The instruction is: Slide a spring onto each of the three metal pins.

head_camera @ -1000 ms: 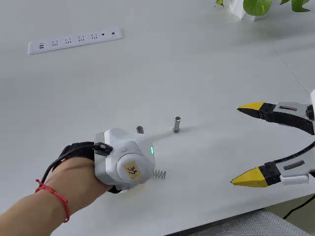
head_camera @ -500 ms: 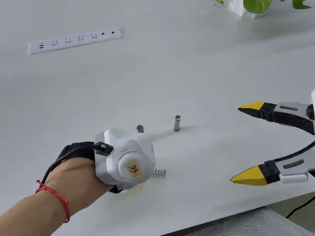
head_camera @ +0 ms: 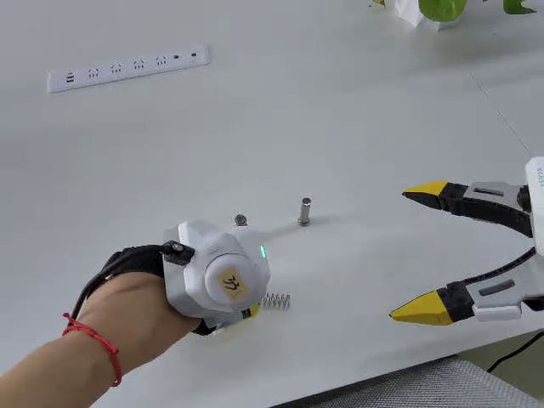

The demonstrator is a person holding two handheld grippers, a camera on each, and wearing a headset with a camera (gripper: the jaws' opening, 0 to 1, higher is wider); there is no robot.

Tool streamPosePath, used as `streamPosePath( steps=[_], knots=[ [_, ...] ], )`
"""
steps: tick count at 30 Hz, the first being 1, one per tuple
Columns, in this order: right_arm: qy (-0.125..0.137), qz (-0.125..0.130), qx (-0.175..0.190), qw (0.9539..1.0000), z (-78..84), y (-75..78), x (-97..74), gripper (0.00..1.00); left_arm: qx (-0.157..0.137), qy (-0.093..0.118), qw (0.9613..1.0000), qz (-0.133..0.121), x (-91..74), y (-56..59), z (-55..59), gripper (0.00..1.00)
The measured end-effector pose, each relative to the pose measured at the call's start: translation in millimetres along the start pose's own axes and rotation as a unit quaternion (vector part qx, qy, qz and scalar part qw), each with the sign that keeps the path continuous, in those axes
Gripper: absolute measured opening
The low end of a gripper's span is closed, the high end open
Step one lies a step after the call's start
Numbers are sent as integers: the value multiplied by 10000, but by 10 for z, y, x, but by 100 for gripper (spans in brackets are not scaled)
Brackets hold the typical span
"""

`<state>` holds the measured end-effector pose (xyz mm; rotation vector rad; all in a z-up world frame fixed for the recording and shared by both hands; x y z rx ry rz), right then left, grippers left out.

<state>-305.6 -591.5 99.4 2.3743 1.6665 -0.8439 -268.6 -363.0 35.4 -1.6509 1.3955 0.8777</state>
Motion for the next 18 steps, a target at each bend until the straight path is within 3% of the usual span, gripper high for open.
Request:
streamPosePath(
  steps=[18],
  knots=[
    [-25, -73, -40, 10000, -44, -36, 84, 93, -147, 196, 9997, 50, -36, 23, -10, 7]
  ],
)
Point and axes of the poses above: the centre of the closed fingertips' face, and the gripper's own axes: x roughly forward along the fingers, y roughly to its right, z roughly out of its underside, the point moved 8 cm from there along -x, roughly backward along the fingers, and after that the axes turned 8 degrees about -z, right-handed, at the moved point
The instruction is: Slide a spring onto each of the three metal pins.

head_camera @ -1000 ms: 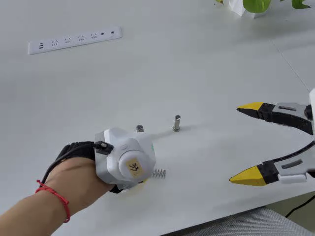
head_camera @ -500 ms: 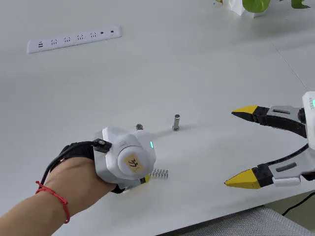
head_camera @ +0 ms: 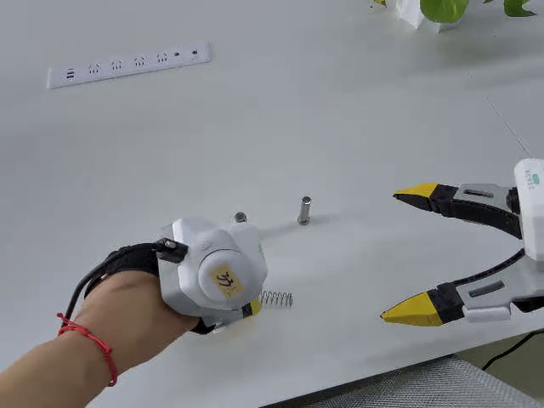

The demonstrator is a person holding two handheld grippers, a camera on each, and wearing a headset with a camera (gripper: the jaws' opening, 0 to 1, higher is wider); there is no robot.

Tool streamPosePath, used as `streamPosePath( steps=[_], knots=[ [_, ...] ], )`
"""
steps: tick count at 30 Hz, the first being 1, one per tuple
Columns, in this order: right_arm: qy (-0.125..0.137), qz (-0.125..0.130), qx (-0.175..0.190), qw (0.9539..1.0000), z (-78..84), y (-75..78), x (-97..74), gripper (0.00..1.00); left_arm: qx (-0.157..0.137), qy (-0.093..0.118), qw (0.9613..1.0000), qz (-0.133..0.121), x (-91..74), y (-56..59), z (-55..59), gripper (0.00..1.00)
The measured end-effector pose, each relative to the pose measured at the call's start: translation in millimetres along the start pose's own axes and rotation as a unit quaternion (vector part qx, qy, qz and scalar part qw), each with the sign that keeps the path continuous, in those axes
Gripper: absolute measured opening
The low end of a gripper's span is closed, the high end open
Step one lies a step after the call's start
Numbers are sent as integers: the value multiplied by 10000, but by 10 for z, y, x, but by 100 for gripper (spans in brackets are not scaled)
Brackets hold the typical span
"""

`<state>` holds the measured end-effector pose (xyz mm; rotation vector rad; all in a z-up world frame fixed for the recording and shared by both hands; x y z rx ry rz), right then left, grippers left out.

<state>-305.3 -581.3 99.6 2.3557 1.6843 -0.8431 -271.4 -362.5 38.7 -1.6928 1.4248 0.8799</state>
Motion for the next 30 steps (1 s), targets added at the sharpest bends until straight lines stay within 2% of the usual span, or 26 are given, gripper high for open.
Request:
streamPosePath(
  steps=[22, 26, 30],
  knots=[
    [-11, -107, -21, 9999, -48, -47, 92, 92, -155, 275, 9995, -25, -98, 26, -45, 7],
    [-34, -124, -46, 9999, -61, -58, 93, 92, -194, 383, 9991, -51, -150, 24, -77, 7],
    [-67, -101, -83, 9999, -105, -53, 63, 89, -316, 601, 9976, -108, -237, 9, -131, 7]
  ],
)
Point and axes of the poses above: the centre of the closed fingertips' face, and the gripper's own axes: x roughly forward along the fingers, y roughly to its right, z roughly out of its underside, the point moved 8 cm from there along -x, roughly backward along the fingers, and after that the axes turned 8 degrees about -z, right-handed, at the moved point
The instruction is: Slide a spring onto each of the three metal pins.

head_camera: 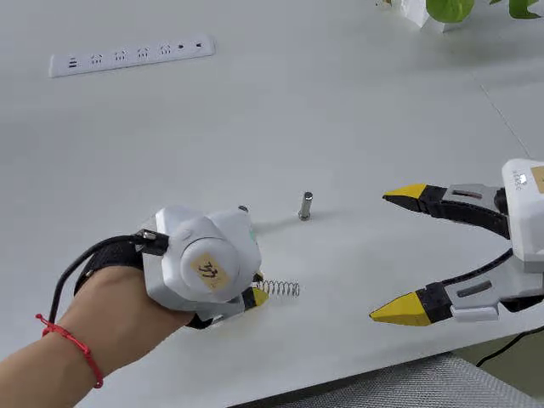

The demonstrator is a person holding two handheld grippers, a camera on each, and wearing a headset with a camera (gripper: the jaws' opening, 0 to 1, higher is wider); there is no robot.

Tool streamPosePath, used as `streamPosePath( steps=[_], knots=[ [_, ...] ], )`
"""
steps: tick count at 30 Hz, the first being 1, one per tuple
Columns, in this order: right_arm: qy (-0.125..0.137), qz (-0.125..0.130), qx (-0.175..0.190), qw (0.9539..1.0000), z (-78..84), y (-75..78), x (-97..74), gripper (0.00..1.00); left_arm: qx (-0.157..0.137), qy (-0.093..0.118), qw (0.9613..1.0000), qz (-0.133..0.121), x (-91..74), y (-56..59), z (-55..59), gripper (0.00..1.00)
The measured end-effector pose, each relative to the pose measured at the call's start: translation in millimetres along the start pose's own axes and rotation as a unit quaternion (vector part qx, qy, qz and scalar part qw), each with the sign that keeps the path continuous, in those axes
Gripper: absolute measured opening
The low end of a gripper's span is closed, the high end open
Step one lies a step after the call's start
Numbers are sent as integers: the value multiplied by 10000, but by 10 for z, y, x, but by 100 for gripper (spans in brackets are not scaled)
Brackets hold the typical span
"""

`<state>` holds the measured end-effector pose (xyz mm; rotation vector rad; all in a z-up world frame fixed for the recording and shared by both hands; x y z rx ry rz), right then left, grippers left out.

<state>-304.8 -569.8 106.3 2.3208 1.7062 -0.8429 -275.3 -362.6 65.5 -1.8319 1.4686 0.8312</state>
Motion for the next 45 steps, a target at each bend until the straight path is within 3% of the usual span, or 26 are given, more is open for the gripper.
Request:
streamPosePath(
  steps=[6, 12, 20, 24, 30, 35, 42, 45],
  knots=[
    [-21, -23, -109, 9999, -136, -15, -46, 83, -275, 443, 9986, -117, -171, -33, -122, 7],
    [96, -77, -244, 9996, -375, -2, -83, 77, -582, 949, 9933, -306, -386, -103, -259, 7],
    [314, -276, -393, 9984, -786, -8, -89, 62, -1048, 1810, 9766, -501, -714, -219, -451, 7],
    [413, -390, -424, 9975, -941, -13, -74, 49, -1207, 2157, 9675, -527, -831, -247, -525, 7],
    [351, -633, -532, 9960, -1119, -34, -31, 36, -1324, 2579, 9556, -530, -967, -263, -602, 7],
    [340, -799, -560, 9946, -1189, -24, 1, 29, -1454, 2839, 9464, -513, -1036, -277, -631, 7],
    [378, -941, -580, 9932, -1283, -50, 21, 18, -1549, 3060, 9382, -467, -1084, -272, -650, 7],
    [376, -974, -574, 9929, -1306, -54, 26, 16, -1572, 3090, 9368, -464, -1088, -271, -639, 7]
  ],
)
Point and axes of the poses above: the centre of the closed fingertips' face, and the gripper's own axes: x roughly forward along the fingers, y roughly to its right, z roughly out of its underside, the point moved 8 cm from there along -x, roughly backward along the fingers, and after that the axes turned 8 degrees about -z, right-handed, at the moved point
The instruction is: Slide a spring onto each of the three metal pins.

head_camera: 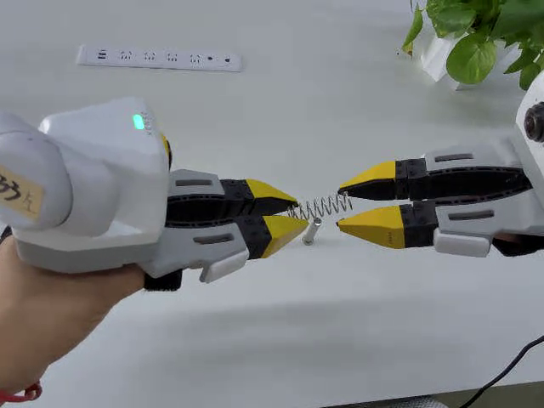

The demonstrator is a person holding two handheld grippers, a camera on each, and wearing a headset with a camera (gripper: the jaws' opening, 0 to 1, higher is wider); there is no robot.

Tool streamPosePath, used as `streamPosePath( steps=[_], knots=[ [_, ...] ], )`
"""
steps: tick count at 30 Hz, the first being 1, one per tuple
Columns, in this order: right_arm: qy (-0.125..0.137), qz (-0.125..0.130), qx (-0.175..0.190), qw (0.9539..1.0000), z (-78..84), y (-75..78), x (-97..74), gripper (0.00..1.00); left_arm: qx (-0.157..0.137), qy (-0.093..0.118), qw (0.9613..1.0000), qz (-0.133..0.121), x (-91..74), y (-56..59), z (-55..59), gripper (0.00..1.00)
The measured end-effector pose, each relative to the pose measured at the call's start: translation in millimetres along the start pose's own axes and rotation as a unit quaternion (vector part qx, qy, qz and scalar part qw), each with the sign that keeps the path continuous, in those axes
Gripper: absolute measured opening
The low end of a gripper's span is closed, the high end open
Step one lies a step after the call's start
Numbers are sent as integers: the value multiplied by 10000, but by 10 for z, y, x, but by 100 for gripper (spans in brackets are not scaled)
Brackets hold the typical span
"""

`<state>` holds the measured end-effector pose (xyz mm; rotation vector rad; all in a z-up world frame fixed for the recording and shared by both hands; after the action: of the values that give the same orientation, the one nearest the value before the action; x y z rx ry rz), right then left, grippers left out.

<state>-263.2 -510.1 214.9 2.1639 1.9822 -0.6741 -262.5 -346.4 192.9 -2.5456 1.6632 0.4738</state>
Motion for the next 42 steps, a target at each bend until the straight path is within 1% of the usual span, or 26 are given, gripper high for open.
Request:
streamPosePath(
  steps=[8, 11, 20, 27, 39, 42],
  knots=[
    [-42, -74, -17, 10000, -30, -4, 18, 7, -48, 65, 10000, 8, -16, -2, 15, 7],
    [-29, -101, 8, 9999, -45, -3, 21, 7, -51, 74, 10000, 18, -18, -1, 21, 7],
    [-137, -140, -27, 9998, -62, -4, 38, 7, -38, 91, 9999, 43, -23, -8, 39, 7],
    [-161, -192, -40, 9997, -85, -13, 53, 7, -19, 64, 9999, 77, -20, -4, 59, 8],
    [-137, -253, -19, 9996, -103, -25, 77, 7, -13, 66, 9999, 140, -14, 12, 68, 7],
    [-142, -260, -33, 9996, -113, -32, 81, 6, 34, 80, 9999, 141, -15, 11, 65, 7]
  ],
)
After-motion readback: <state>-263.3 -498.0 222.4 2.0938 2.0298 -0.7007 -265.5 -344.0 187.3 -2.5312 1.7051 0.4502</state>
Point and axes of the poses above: the centre of the closed fingertips' face, and the gripper's own axes: x roughly forward along the fingers, y roughly to its right, z roughly out of its underside, the point moved 8 cm from there along -x, roughly backward along the fingers, and after that the axes turned 8 degrees about -z, right-handed, at the moved point
